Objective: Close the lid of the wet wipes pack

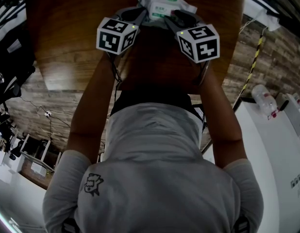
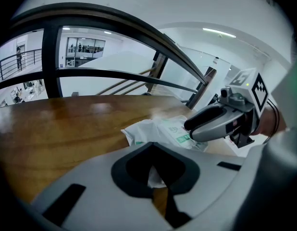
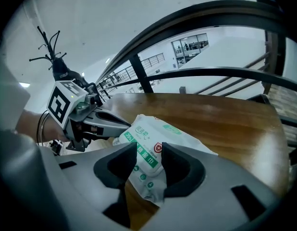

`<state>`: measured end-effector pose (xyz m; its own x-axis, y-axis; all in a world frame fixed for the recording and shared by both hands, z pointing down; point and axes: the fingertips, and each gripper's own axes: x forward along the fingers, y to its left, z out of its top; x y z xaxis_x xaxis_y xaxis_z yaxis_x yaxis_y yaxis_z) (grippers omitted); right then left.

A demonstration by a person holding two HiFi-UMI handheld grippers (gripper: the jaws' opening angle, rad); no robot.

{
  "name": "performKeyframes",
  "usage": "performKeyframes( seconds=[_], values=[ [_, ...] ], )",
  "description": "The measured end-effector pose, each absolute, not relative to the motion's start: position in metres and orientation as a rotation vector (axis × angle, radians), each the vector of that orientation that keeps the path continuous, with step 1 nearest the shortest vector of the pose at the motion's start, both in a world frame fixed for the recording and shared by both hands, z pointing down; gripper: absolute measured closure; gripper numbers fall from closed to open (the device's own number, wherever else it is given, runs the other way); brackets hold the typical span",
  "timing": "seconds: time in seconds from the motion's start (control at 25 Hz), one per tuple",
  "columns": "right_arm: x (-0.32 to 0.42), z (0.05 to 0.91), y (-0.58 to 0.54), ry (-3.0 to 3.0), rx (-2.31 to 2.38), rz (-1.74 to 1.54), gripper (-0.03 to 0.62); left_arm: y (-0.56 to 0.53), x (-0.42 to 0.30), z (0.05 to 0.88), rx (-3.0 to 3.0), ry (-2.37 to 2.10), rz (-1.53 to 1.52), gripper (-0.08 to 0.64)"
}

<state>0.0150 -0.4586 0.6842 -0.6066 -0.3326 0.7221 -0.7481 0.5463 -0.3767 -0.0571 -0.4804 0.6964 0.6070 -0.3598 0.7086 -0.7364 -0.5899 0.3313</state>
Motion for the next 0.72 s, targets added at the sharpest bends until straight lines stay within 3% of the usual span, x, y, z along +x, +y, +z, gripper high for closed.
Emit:
performKeyframes(
  seconds=[0.72],
  values=[
    [0.0107,0.6909,-0.4569,-2.130,0.922,0.620,0.419,-0.4820,-0.0572,0.6975,2.221,-0.872,0.796,0.546]
  ],
)
